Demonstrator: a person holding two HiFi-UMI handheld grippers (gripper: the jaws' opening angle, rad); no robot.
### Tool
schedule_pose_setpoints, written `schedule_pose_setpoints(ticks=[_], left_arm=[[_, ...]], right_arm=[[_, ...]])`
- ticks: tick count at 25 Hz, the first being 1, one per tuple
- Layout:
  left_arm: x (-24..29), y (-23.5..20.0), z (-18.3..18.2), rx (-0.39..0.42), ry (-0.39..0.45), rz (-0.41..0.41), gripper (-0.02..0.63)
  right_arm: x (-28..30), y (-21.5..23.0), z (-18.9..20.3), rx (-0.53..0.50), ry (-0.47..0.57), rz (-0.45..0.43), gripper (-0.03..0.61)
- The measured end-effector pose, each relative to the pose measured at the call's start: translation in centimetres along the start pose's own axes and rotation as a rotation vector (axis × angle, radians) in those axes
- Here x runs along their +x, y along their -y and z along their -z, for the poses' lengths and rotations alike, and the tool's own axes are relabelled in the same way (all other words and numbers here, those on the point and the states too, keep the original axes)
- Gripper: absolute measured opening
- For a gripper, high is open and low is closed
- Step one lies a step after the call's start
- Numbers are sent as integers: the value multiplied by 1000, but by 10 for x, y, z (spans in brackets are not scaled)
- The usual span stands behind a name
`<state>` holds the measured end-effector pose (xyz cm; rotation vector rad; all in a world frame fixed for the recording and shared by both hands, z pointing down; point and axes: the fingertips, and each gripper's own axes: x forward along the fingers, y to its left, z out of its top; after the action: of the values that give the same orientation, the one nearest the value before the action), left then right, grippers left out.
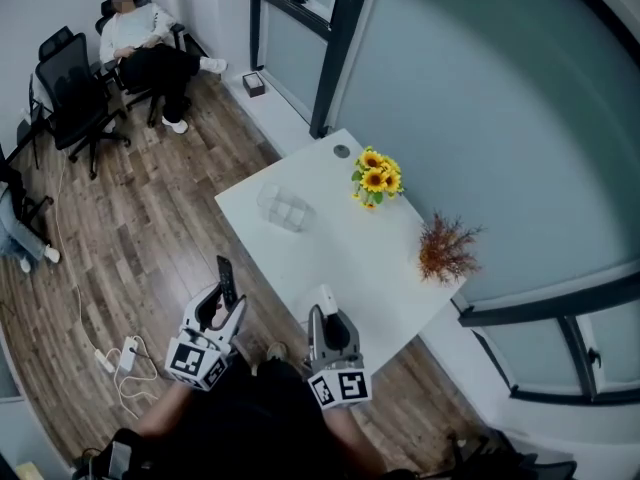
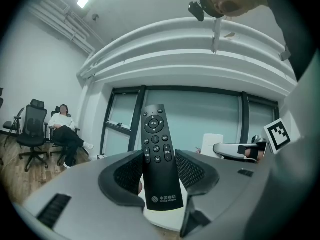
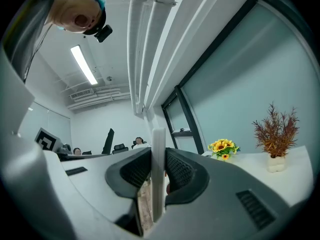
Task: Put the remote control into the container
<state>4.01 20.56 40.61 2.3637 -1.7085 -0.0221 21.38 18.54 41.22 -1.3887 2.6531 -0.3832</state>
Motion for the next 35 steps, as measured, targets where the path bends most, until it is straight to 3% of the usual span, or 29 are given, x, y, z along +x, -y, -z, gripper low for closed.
schedule_pose_setpoints(ticks=[11, 26, 35], left_arm=[[18, -18, 0, -5, -11, -25, 206], [86, -106, -30, -2, -2, 81, 206], [99, -160, -46, -6, -3, 142, 206]], right_arm=[[31, 13, -1, 15, -3, -4, 86], [134, 15, 1, 9, 9, 94, 86], [183, -3, 3, 5, 31, 157, 86]])
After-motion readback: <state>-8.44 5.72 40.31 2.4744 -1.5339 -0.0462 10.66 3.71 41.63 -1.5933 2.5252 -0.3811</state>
